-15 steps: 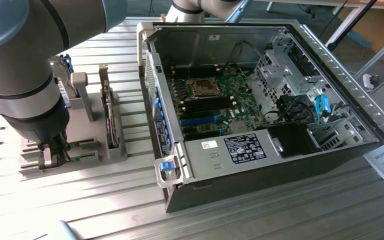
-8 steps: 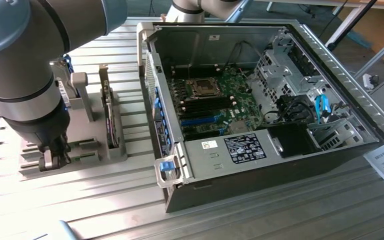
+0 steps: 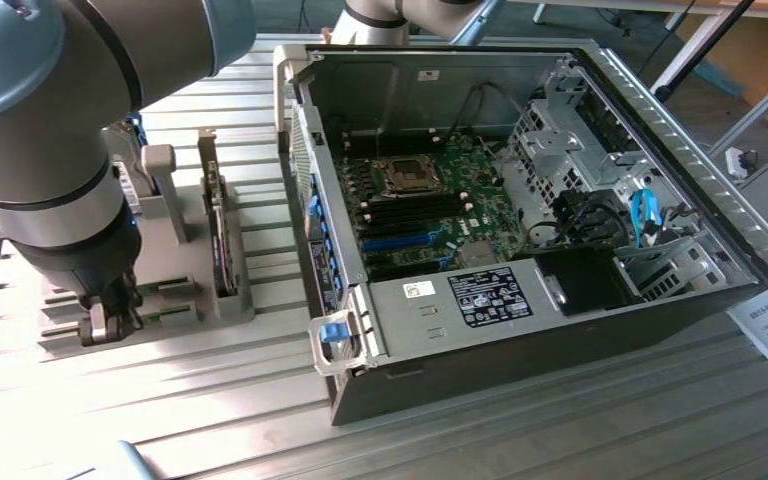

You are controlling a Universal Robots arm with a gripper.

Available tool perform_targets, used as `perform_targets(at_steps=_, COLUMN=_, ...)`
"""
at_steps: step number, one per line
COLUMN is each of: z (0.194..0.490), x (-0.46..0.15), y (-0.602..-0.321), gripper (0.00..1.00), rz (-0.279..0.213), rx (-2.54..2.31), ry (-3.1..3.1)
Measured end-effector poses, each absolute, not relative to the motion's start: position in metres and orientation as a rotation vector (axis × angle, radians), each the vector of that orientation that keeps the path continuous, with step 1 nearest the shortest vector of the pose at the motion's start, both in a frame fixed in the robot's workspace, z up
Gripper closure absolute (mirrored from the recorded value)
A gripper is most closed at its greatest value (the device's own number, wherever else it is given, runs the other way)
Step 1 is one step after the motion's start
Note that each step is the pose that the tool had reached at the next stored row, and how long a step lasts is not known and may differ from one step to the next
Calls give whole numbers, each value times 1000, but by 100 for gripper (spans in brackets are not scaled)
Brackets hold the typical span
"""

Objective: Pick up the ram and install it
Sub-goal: 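Pick up the ram and move it above insertion slot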

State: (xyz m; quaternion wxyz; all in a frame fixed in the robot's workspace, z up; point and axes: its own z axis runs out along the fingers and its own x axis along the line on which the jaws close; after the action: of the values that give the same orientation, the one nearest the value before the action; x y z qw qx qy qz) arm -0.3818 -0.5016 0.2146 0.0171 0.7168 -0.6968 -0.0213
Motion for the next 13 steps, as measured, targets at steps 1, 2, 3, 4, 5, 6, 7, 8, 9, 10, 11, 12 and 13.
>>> perform_targets(at_steps=1, z=214, x=-380, y=-502, gripper=69, rz=-66, rx=2227, ry=-2165)
perform_targets(at_steps=2, z=214, x=-378, y=-502, gripper=69, rz=-66, rx=2227, ry=-2165)
perform_targets(at_steps=3, z=214, x=-377, y=-502, gripper=69, rz=-66, rx=2227, ry=-2165)
perform_targets(at_steps=4, z=214, x=-377, y=-502, gripper=69, rz=-66, rx=2227, ry=-2165)
perform_targets(at_steps=5, z=214, x=-377, y=-502, gripper=69, rz=-66, rx=2227, ry=-2165)
perform_targets(at_steps=6, z=214, x=-377, y=-502, gripper=69, rz=-66, rx=2227, ry=-2165)
perform_targets(at_steps=7, z=214, x=-376, y=-502, gripper=69, rz=-66, rx=2227, ry=-2165)
perform_targets(at_steps=8, z=214, x=-375, y=-502, gripper=69, rz=-66, rx=2227, ry=-2165)
perform_targets(at_steps=9, z=214, x=-373, y=-502, gripper=69, rz=-66, rx=2227, ry=-2165)
perform_targets(at_steps=10, z=214, x=-373, y=-502, gripper=69, rz=-66, rx=2228, ry=-2165)
perform_targets(at_steps=11, z=214, x=-373, y=-502, gripper=69, rz=-66, rx=2227, ry=-2165)
perform_targets(at_steps=12, z=214, x=-373, y=-502, gripper=69, rz=-67, rx=2227, ry=-2165)
perform_targets(at_steps=13, z=214, x=-373, y=-502, gripper=69, rz=-67, rx=2227, ry=-2165)
